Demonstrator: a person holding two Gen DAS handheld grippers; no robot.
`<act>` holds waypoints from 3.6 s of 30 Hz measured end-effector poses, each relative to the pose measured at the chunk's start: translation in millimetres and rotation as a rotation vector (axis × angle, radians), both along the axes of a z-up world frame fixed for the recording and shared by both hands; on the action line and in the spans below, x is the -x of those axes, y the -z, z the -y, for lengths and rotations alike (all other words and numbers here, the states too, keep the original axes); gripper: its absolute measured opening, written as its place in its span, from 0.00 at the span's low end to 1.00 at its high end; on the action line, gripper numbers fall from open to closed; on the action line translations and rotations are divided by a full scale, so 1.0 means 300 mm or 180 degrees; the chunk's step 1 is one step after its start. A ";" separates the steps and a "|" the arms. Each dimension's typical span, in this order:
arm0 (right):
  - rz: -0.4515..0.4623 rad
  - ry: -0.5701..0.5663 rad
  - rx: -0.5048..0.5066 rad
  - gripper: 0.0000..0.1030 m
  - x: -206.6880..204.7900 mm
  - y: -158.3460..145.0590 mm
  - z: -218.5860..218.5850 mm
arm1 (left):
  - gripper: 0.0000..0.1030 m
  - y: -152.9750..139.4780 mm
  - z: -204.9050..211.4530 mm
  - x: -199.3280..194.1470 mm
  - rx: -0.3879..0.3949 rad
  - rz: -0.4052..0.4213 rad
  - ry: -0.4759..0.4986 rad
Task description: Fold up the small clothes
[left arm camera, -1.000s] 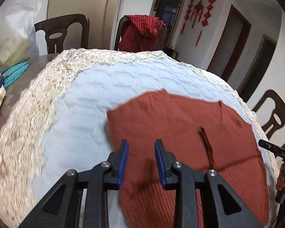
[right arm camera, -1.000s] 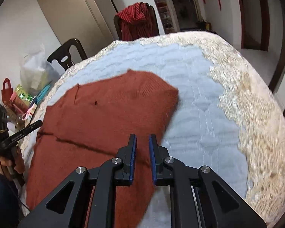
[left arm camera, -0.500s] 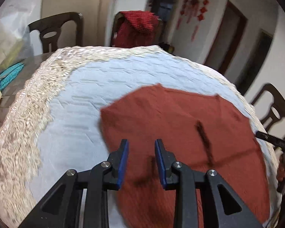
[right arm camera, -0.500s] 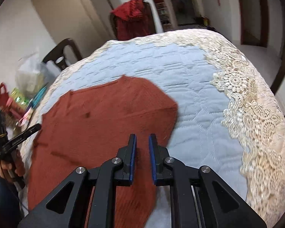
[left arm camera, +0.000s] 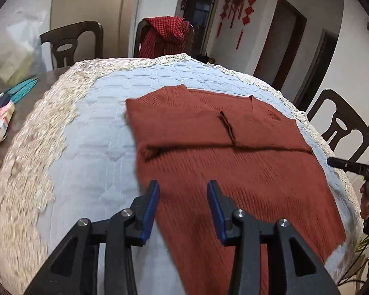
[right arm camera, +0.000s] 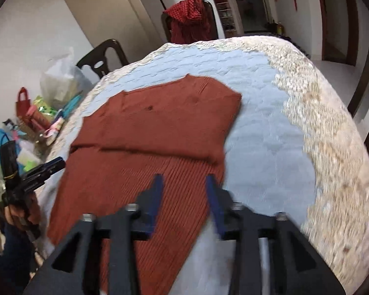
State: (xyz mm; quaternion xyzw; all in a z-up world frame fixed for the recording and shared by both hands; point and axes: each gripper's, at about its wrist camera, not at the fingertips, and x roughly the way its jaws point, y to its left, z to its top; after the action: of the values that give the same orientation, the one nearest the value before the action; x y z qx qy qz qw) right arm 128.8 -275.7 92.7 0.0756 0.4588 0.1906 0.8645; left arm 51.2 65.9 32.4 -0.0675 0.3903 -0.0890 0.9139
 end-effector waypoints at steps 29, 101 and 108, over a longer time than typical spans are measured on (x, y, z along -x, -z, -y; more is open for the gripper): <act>-0.0362 0.0024 -0.1184 0.44 0.303 0.166 -0.005 | 0.52 0.108 -0.007 0.248 0.1088 -0.0140 -0.0173; -0.0369 0.0714 -0.1649 0.05 -0.217 0.091 0.127 | 0.06 0.008 -0.189 -0.330 0.1481 -0.0218 -0.0571; -0.0655 0.0902 -0.1729 0.10 -0.298 0.166 0.137 | 0.08 0.066 -0.192 -0.410 0.1602 -0.0432 -0.0631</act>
State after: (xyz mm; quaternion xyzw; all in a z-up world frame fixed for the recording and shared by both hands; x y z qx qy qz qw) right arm 218.1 -316.6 42.8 0.3856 0.4611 0.1751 0.7798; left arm 174.2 123.4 12.7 -0.3360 0.4078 -0.0886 0.8444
